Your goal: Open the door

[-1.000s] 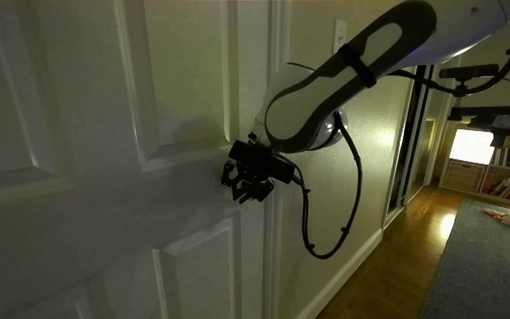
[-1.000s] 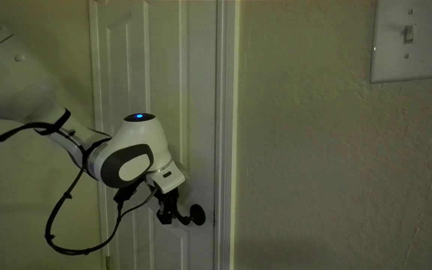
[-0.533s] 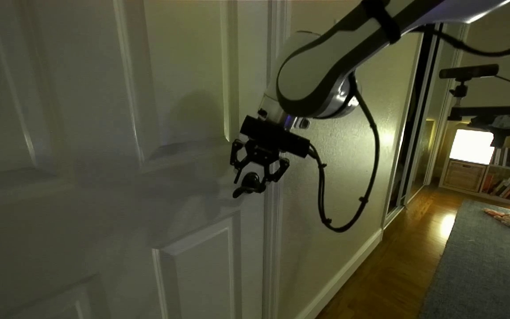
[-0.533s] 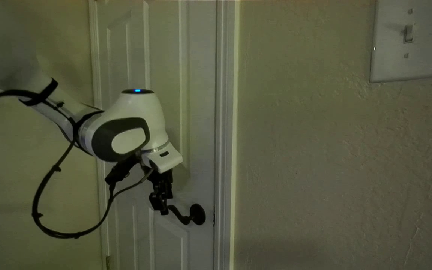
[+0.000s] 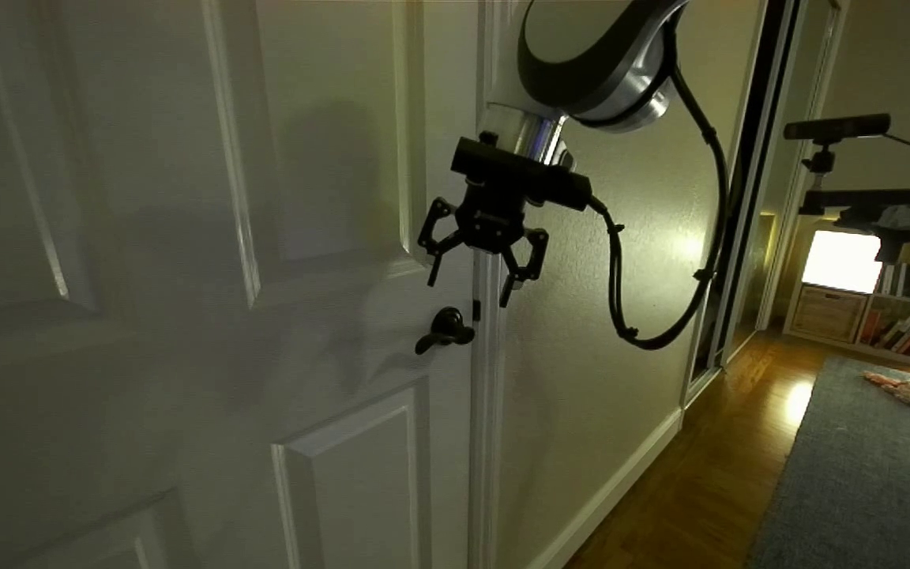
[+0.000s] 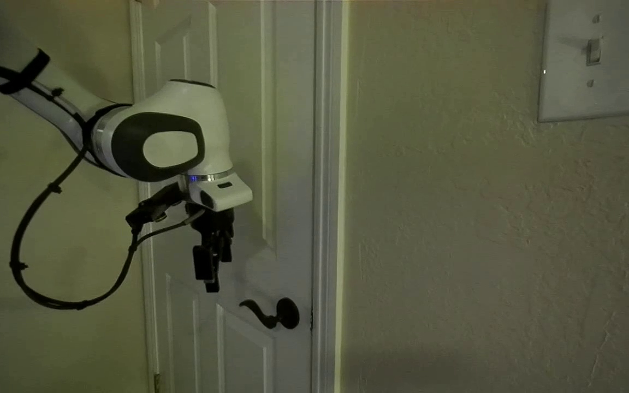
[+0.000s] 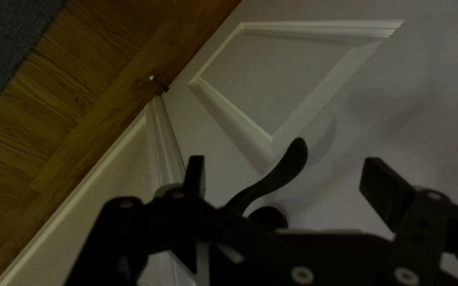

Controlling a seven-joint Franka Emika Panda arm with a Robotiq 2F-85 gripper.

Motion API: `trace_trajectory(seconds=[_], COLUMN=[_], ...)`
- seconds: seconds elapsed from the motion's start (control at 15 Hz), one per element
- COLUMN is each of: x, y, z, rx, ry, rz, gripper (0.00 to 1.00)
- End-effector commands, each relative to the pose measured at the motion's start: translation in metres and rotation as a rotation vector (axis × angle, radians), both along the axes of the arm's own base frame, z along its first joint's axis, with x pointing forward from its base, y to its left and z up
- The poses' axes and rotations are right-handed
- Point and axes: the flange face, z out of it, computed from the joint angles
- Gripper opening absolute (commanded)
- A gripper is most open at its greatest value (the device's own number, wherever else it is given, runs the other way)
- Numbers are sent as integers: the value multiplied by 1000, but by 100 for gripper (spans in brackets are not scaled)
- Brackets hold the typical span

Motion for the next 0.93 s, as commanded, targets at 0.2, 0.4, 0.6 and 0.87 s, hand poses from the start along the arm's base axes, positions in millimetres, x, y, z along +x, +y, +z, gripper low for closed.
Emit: trace_trajectory(seconds=[0.2, 0.4, 0.6, 0.87], x=[11, 21, 33, 43], y=[-14, -19, -17, -10], z=[-12, -27, -44, -60], rx=[-18, -22, -14, -15], ry=[26, 39, 52, 63], rz=[-58, -77, -77, -63], gripper=[100, 100, 100, 89])
